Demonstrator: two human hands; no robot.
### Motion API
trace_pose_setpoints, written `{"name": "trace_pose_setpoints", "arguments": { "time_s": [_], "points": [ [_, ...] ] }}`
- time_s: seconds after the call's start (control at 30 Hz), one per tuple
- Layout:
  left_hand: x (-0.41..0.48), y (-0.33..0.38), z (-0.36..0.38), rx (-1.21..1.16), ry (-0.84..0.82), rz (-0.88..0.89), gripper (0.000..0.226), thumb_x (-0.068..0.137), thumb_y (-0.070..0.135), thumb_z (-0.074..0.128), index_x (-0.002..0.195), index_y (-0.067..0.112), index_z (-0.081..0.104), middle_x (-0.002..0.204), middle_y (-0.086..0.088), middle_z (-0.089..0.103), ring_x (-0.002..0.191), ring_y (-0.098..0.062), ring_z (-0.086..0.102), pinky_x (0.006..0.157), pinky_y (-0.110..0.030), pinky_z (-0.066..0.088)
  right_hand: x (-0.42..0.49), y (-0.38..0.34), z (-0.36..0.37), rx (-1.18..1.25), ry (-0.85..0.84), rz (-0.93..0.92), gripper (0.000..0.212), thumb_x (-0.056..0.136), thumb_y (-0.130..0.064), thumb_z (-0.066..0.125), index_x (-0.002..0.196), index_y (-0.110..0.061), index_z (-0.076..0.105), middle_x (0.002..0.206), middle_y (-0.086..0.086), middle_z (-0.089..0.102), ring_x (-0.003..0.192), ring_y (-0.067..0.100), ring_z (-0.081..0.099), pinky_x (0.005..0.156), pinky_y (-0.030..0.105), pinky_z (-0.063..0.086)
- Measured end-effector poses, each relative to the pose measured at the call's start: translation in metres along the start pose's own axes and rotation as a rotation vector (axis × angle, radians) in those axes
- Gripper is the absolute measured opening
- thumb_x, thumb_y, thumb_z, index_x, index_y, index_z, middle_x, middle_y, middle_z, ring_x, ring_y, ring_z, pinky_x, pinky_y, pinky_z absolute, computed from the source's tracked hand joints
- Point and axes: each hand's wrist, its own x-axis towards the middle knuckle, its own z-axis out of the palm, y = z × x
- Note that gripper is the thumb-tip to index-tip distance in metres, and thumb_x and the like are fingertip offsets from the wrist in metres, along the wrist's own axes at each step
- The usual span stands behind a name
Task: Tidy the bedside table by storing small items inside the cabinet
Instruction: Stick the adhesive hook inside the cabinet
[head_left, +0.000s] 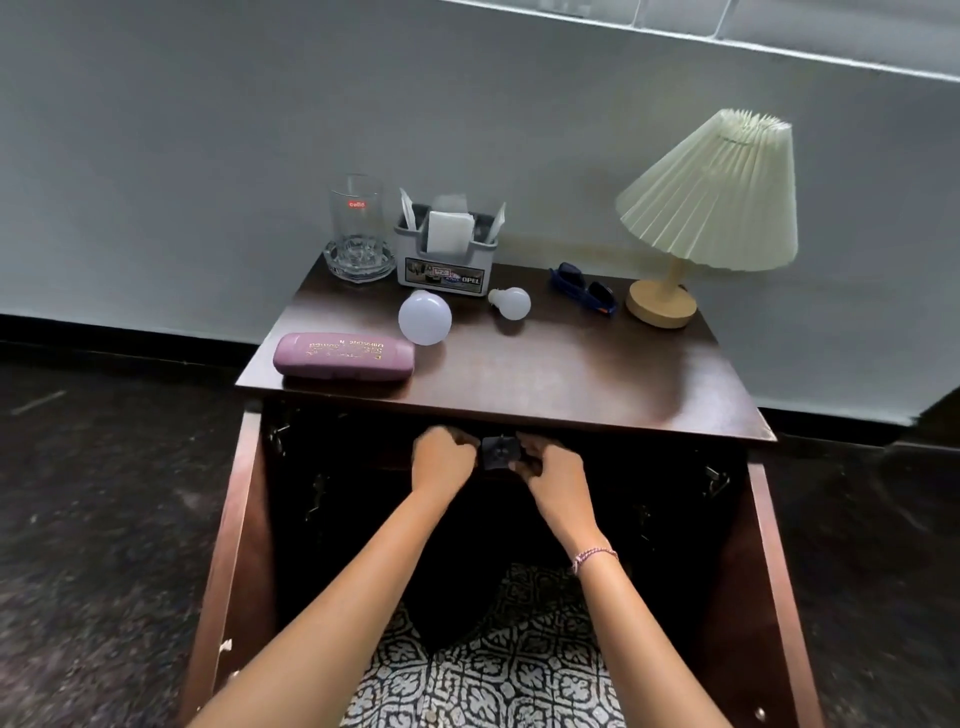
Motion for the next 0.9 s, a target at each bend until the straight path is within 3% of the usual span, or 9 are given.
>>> {"name": "trace_pose_setpoints", "arguments": {
  "time_s": [0.1, 0.17, 0.23, 0.33, 0.43, 0.5, 0.67, 0.77, 0.9],
  "points": [
    [-0.014, 0.017, -0.008, 0.092, 0.011, 0.078, 0.020, 0.078, 0.013, 0.056, 0.085, 0.006, 0.073, 0.084, -0.014, 0.073, 0.084, -0.027, 0.068, 0.080, -0.034, 0.055, -0.007, -0.013, -0.009, 0.001, 0.027, -0.061, 0.036, 0.082, -0.012, 0.068, 0.117, -0.011, 0.064, 0.114, 0.005, 0.068, 0.106, 0.016, 0.063, 0.097, 0.028, 0.049],
    [-0.022, 0.026, -0.012, 0.128, 0.013, 0.128, 0.019, 0.080, 0.016, 0.056, 0.079, 0.006, 0.072, 0.081, -0.013, 0.073, 0.081, -0.026, 0.068, 0.078, -0.032, 0.055, -0.011, -0.020, -0.015, 0.005, 0.060, -0.101, 0.033, 0.083, -0.014, 0.069, 0.115, -0.013, 0.065, 0.110, 0.001, 0.069, 0.100, 0.009, 0.063, 0.090, 0.016, 0.047],
    [-0.030, 0.033, -0.015, 0.114, -0.012, 0.160, 0.020, 0.081, 0.016, 0.055, 0.076, 0.007, 0.073, 0.078, -0.011, 0.073, 0.080, -0.025, 0.069, 0.079, -0.036, 0.056, -0.017, -0.028, -0.021, 0.044, 0.084, -0.116, 0.031, 0.083, -0.014, 0.069, 0.113, -0.014, 0.066, 0.107, -0.003, 0.070, 0.093, 0.000, 0.061, 0.082, 0.001, 0.040],
    [-0.038, 0.041, -0.018, 0.002, -0.057, 0.149, 0.020, 0.080, 0.016, 0.055, 0.074, 0.012, 0.075, 0.075, -0.009, 0.074, 0.076, -0.022, 0.071, 0.081, -0.039, 0.057, -0.021, -0.038, -0.028, 0.135, 0.120, -0.125, 0.023, 0.083, -0.014, 0.069, 0.105, -0.017, 0.070, 0.096, -0.003, 0.073, 0.080, -0.008, 0.061, 0.074, -0.004, 0.040],
    [-0.043, 0.053, -0.021, -0.112, -0.079, 0.153, 0.024, 0.080, 0.014, 0.055, 0.064, 0.019, 0.071, 0.068, -0.004, 0.073, 0.067, -0.016, 0.071, 0.080, -0.040, 0.058, -0.020, -0.047, -0.037, 0.215, 0.165, -0.125, 0.015, 0.085, -0.017, 0.067, 0.099, -0.020, 0.073, 0.088, -0.006, 0.074, 0.075, -0.011, 0.062, 0.070, -0.003, 0.041],
    [-0.043, 0.064, -0.023, -0.143, -0.076, 0.186, 0.024, 0.081, 0.016, 0.054, 0.065, 0.020, 0.071, 0.071, -0.006, 0.074, 0.073, -0.020, 0.072, 0.082, -0.042, 0.057, -0.014, -0.053, -0.044, 0.264, 0.193, -0.123, 0.014, 0.087, -0.021, 0.064, 0.098, -0.023, 0.073, 0.086, -0.006, 0.074, 0.076, -0.008, 0.064, 0.071, 0.001, 0.044],
    [-0.033, 0.101, -0.025, -0.103, 0.061, 0.295, 0.022, 0.084, 0.018, 0.053, 0.088, 0.011, 0.074, 0.088, -0.009, 0.075, 0.090, -0.024, 0.068, 0.089, -0.036, 0.053, 0.017, -0.068, -0.058, 0.411, 0.229, -0.075, 0.014, 0.091, -0.021, 0.058, 0.097, -0.022, 0.071, 0.082, -0.001, 0.072, 0.081, 0.010, 0.069, 0.083, 0.033, 0.057],
    [-0.018, 0.121, -0.025, -0.069, 0.080, 0.322, 0.028, 0.088, 0.017, 0.053, 0.111, 0.010, 0.067, 0.112, -0.007, 0.070, 0.106, -0.019, 0.062, 0.093, -0.025, 0.044, 0.040, -0.077, -0.062, 0.450, 0.248, -0.059, 0.013, 0.090, -0.019, 0.060, 0.097, -0.023, 0.070, 0.088, -0.001, 0.072, 0.085, 0.012, 0.068, 0.086, 0.035, 0.057],
    [0.013, 0.147, -0.022, -0.034, 0.048, 0.297, 0.036, 0.088, 0.016, 0.052, 0.123, 0.009, 0.058, 0.124, -0.009, 0.062, 0.116, -0.024, 0.055, 0.097, -0.029, 0.041, 0.073, -0.090, -0.062, 0.381, 0.260, -0.062, 0.021, 0.089, -0.016, 0.060, 0.108, -0.014, 0.068, 0.105, 0.003, 0.070, 0.094, 0.014, 0.065, 0.091, 0.030, 0.052]
  ]
}}
